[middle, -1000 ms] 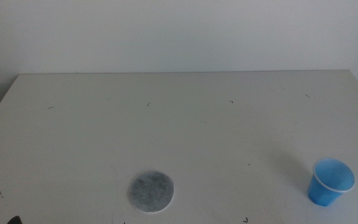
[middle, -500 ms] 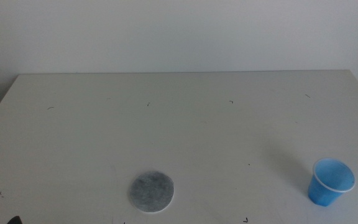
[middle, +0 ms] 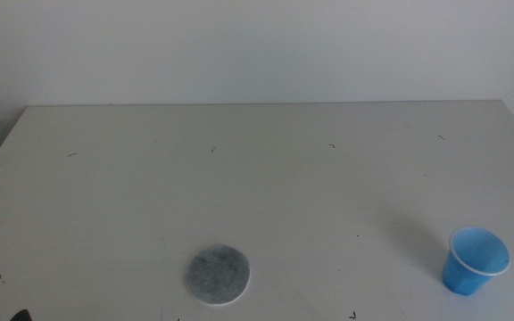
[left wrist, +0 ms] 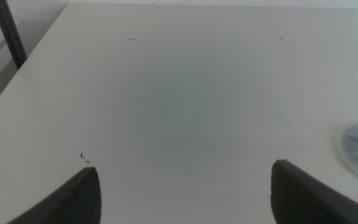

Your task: Place an empty cup on a cup mat.

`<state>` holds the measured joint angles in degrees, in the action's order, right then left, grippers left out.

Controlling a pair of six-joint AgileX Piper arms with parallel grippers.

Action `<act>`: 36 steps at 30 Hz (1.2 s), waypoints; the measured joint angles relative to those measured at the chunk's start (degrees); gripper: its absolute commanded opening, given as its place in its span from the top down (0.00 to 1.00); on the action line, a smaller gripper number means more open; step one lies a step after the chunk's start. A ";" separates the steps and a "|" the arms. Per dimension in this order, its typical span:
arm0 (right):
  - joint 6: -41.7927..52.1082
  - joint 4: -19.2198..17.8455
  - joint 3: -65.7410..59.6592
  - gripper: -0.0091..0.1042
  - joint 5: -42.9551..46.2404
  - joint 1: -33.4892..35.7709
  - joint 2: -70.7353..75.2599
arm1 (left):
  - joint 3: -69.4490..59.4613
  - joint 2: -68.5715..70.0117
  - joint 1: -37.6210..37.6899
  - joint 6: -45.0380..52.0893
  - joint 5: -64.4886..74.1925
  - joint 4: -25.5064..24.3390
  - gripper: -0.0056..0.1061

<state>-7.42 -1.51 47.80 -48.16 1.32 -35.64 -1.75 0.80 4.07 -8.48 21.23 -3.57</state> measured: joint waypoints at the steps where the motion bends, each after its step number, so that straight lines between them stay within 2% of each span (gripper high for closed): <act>1: 0.00 0.48 1.35 0.21 -1.00 0.00 -1.72 | 0.00 0.00 0.00 0.00 0.00 0.00 0.01; 6: 0.00 2.86 6.12 0.21 -4.30 0.00 -10.09 | 0.00 0.00 0.00 0.00 0.00 0.00 0.01; 13: 0.00 4.12 7.93 0.24 -7.01 0.00 -19.90 | 0.00 0.00 0.00 0.00 0.00 0.00 0.01; 24: 0.00 4.18 7.93 0.34 -7.25 0.00 -30.58 | 0.00 0.00 0.00 0.00 0.00 0.00 0.01; 36: 0.00 4.18 7.95 0.35 -6.36 0.00 -40.90 | 0.00 0.00 0.00 0.00 0.00 0.00 0.01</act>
<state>-7.42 2.66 55.75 -54.52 1.32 -76.54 -1.75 0.80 4.07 -8.48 21.23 -3.57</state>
